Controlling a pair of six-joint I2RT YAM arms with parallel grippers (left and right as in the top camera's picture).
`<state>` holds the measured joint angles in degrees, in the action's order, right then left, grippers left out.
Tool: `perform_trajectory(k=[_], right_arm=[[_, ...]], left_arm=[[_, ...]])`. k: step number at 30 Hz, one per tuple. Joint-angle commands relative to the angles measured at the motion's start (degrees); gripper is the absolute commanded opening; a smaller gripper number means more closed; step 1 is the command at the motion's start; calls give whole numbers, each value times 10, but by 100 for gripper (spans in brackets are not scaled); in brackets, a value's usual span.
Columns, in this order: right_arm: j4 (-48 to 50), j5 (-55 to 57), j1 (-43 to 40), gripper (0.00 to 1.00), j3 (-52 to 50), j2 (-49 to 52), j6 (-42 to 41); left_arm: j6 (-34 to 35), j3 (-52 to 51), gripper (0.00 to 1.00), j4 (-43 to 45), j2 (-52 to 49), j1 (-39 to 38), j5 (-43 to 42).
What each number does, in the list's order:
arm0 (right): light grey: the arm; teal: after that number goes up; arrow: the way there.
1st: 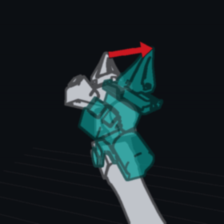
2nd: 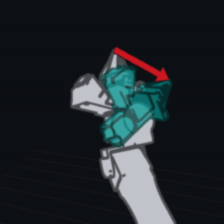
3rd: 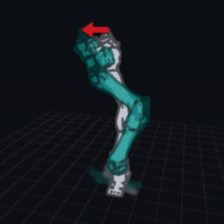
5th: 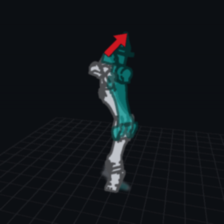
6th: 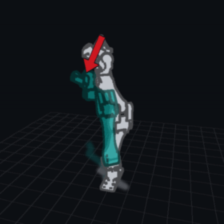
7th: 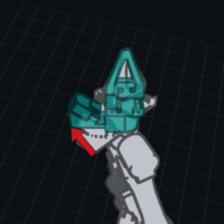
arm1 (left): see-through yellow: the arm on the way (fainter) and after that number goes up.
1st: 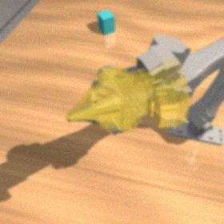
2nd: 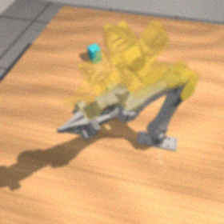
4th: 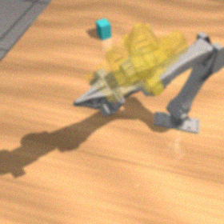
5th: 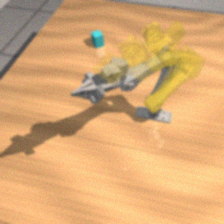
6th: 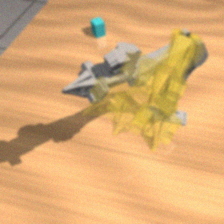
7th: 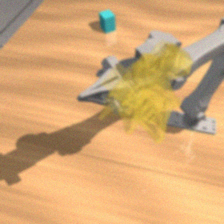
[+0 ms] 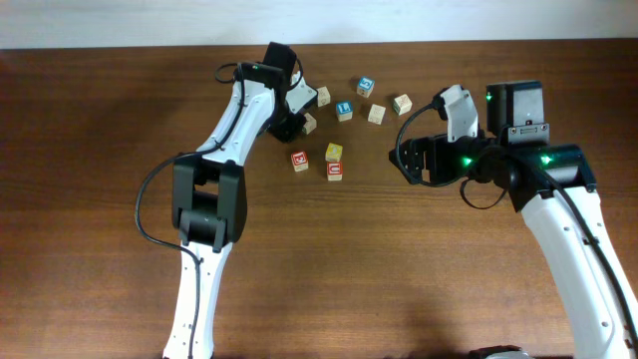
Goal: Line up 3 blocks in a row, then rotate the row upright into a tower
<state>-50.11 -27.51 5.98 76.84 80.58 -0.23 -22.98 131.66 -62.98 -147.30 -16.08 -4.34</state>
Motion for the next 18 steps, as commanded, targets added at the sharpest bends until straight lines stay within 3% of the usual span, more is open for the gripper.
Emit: perform_trajectory(k=[1,7,12,18], right_arm=[[2,1,-4,98,10,3,-2],[2,1,-4,98,10,3,-2],[2,1,-4,98,10,3,-2],[-7,1,-4,98,10,3,-2]], left_arm=[[25,54,17,-40,-8,0,19],[130,279,31,-204,-8,9,59],[171,460,29,-337,-8,9,58],[200,442,33,-337,94,7,21]])
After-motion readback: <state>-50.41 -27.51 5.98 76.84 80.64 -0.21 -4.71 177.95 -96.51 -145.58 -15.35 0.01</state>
